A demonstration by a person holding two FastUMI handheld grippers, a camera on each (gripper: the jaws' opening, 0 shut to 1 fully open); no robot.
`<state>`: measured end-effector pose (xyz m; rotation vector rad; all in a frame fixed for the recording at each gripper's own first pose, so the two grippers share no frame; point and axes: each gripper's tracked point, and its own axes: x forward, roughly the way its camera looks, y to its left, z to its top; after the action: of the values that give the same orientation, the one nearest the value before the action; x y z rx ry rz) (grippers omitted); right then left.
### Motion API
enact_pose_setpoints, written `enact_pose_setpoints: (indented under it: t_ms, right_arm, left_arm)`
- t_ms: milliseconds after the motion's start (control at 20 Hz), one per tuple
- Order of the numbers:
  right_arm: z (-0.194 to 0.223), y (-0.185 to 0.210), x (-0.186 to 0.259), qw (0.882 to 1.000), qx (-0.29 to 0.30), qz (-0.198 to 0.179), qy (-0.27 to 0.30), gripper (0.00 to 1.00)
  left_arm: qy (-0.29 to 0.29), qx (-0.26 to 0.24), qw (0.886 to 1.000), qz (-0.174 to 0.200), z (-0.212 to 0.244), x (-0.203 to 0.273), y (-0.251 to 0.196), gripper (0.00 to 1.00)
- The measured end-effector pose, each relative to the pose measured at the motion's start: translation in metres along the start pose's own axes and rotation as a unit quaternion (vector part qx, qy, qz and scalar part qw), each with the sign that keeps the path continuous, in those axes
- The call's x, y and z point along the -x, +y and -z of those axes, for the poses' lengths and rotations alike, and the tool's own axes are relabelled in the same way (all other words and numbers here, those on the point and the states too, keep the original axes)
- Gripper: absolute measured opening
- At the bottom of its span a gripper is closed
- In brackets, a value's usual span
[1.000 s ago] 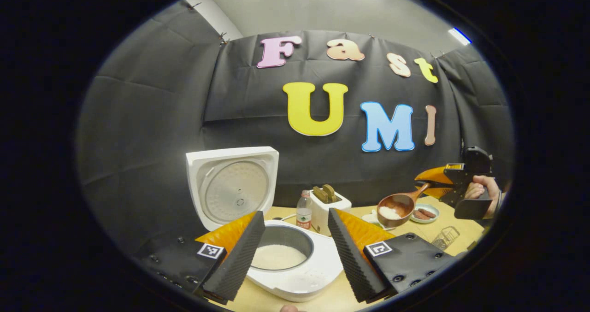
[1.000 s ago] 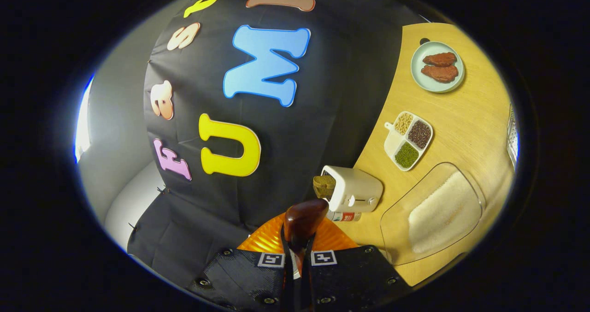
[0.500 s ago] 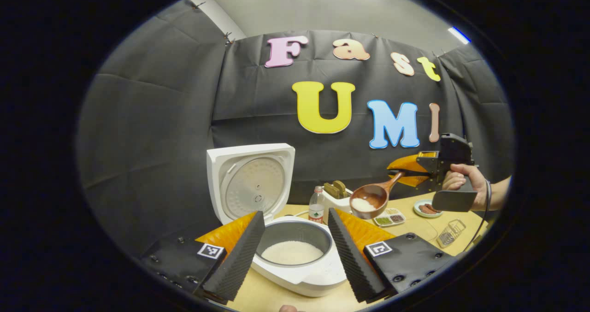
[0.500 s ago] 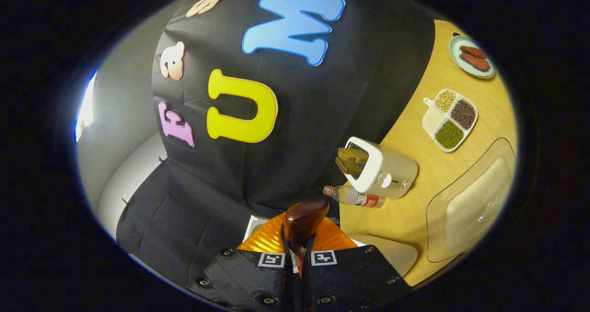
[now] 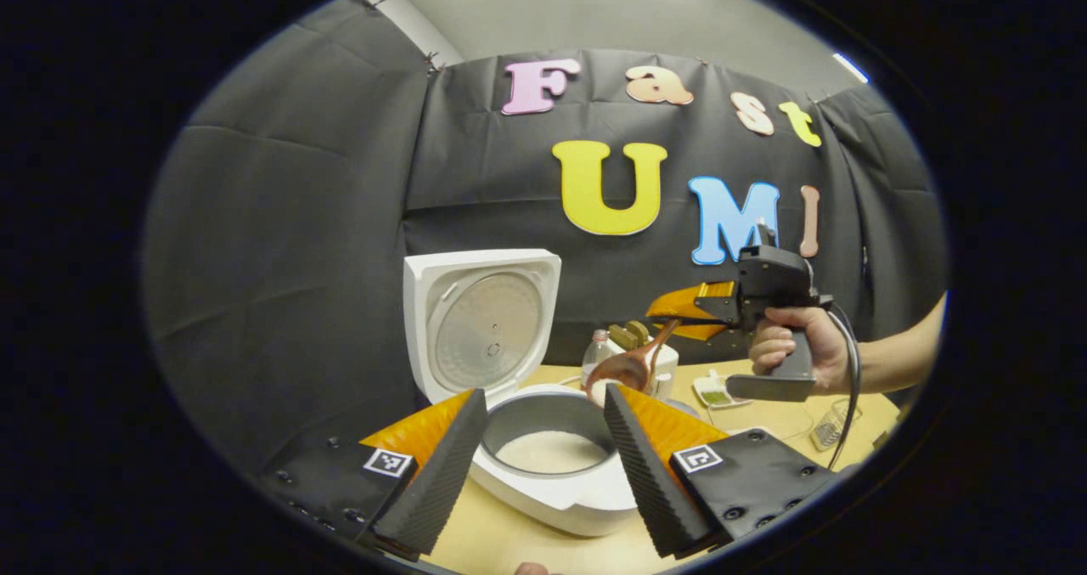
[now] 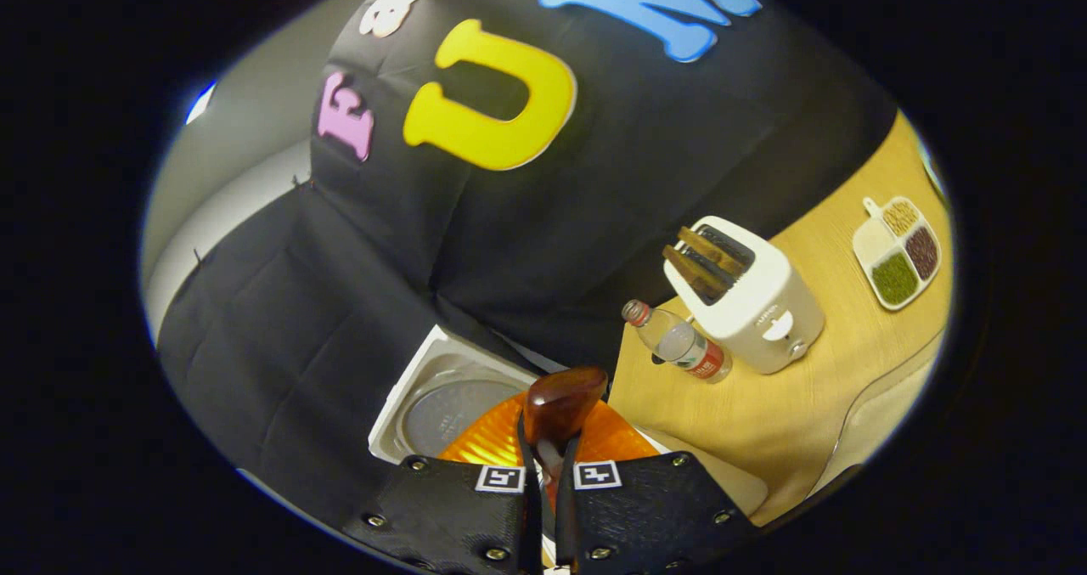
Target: Close the left gripper, press the button to open the rice cooker; take a wooden spoon from the chopstick holder with the right hand, scoop a spoonful of rice and pour it into the rice cooker, then put the wooden spoon back into the chopstick holder.
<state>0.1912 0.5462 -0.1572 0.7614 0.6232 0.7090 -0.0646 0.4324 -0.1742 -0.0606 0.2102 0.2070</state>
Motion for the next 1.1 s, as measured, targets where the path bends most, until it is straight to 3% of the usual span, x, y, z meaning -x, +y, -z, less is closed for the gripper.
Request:
enact_pose_setpoints:
  t_ms: [150,250,450,600,650,700,800,900,1000,1100]
  right_arm:
    - [0.018,0.02,-0.015,0.994,0.112,-0.004,0.018,0.06]
    - [0.028,0.033,-0.024,0.978,0.208,-0.007,0.033,0.06]
    - [0.06,0.054,-0.037,0.915,0.397,-0.025,0.068,0.06]
    - [0.071,0.062,-0.029,0.853,0.512,-0.058,0.083,0.07]
    - [0.071,0.063,-0.026,0.838,0.534,-0.067,0.084,0.07]
    - [0.073,0.067,-0.023,0.833,0.541,-0.076,0.087,0.07]
    - [0.069,0.067,-0.024,0.845,0.519,-0.086,0.093,0.07]
    - [0.057,0.061,-0.022,0.873,0.473,-0.082,0.086,0.07]
    - [0.036,0.063,-0.016,0.922,0.373,-0.08,0.069,0.07]
    - [0.01,0.048,-0.012,0.962,0.257,-0.069,0.054,0.07]
  left_arm:
    - [0.002,0.002,1.0,-0.011,0.002,0.006,0.006,0.95]
    - [0.003,0.004,1.0,-0.018,0.003,0.009,0.01,0.95]
    - [0.002,0.01,1.0,-0.027,0.005,0.017,0.011,0.96]
    - [0.004,0.009,1.0,-0.028,0.012,0.024,0.011,0.96]
    - [0.005,0.009,1.0,-0.029,0.013,0.027,0.012,0.96]
    - [0.006,0.01,0.999,-0.03,0.015,0.03,0.012,0.96]
    - [0.008,0.013,0.999,-0.03,0.018,0.033,0.014,0.96]
    - [0.009,0.014,0.999,-0.033,0.02,0.037,0.017,0.96]
    - [0.008,0.02,0.999,-0.036,0.02,0.04,0.018,0.96]
    - [0.006,0.028,0.999,-0.029,0.019,0.041,0.013,0.96]
